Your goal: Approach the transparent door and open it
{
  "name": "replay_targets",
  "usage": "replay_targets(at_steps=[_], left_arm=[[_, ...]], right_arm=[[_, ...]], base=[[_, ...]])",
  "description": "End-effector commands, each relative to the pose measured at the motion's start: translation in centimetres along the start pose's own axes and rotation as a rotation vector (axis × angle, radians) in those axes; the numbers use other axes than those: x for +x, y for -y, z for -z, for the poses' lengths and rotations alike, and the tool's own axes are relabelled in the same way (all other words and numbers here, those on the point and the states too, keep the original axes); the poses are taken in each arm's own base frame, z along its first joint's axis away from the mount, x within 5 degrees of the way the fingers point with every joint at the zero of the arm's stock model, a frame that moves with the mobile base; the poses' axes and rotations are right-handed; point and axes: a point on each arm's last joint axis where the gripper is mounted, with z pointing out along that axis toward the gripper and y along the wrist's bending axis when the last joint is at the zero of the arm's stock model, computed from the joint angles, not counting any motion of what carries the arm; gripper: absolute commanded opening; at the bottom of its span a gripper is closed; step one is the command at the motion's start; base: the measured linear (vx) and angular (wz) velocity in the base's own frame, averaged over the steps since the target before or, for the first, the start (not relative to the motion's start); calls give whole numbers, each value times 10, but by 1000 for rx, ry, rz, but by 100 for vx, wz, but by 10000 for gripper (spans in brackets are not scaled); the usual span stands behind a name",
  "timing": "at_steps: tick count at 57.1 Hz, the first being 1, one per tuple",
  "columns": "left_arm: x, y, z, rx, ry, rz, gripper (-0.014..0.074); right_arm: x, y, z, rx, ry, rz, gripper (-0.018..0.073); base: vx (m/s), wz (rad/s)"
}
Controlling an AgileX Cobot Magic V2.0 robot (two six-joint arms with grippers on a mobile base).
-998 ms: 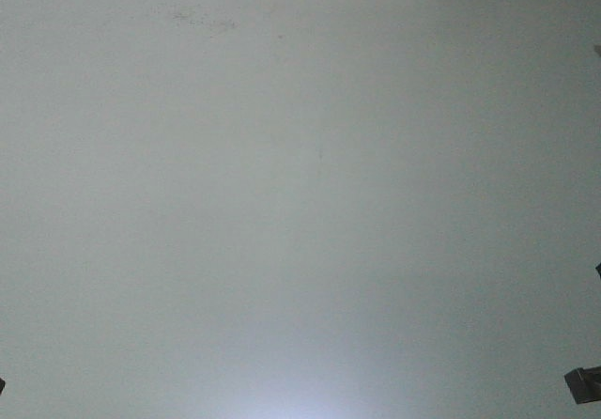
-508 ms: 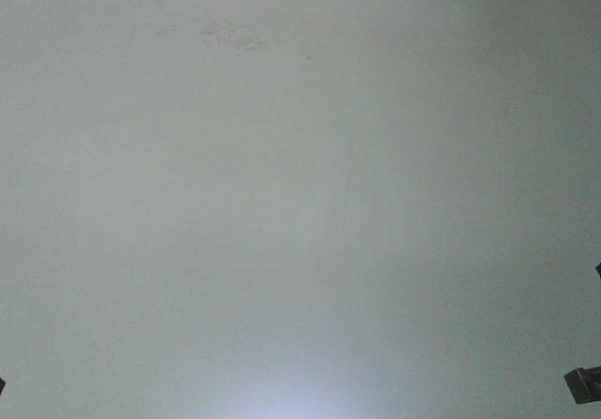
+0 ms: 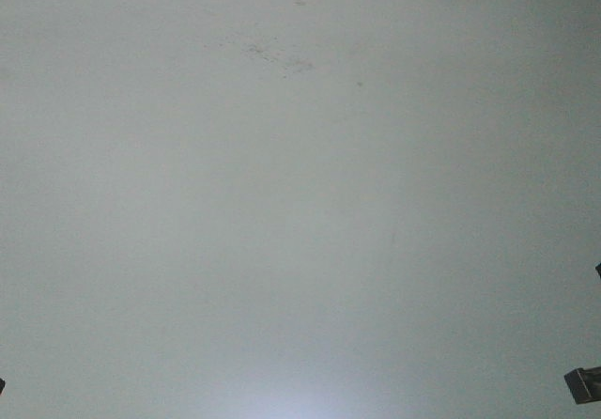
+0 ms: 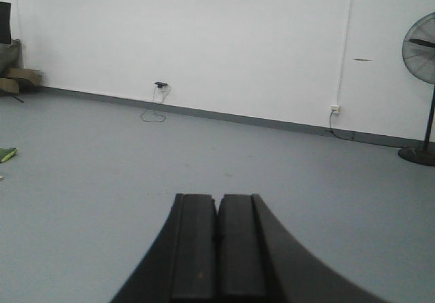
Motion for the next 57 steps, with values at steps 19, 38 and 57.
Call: replay_targets(at_steps=[19, 38, 57], left_arm=[[-3, 0, 1, 4, 82, 12, -6], [-3, 0, 1, 4, 82, 12, -6], [-3, 0, 1, 4, 82, 12, -6]], right_arm=[[-8, 0, 1, 7, 94, 3, -9], [-8, 0, 1, 7, 94, 3, -9], [-8, 0, 1, 7, 94, 3, -9]], base=[[45, 21], [49, 13], [54, 24]])
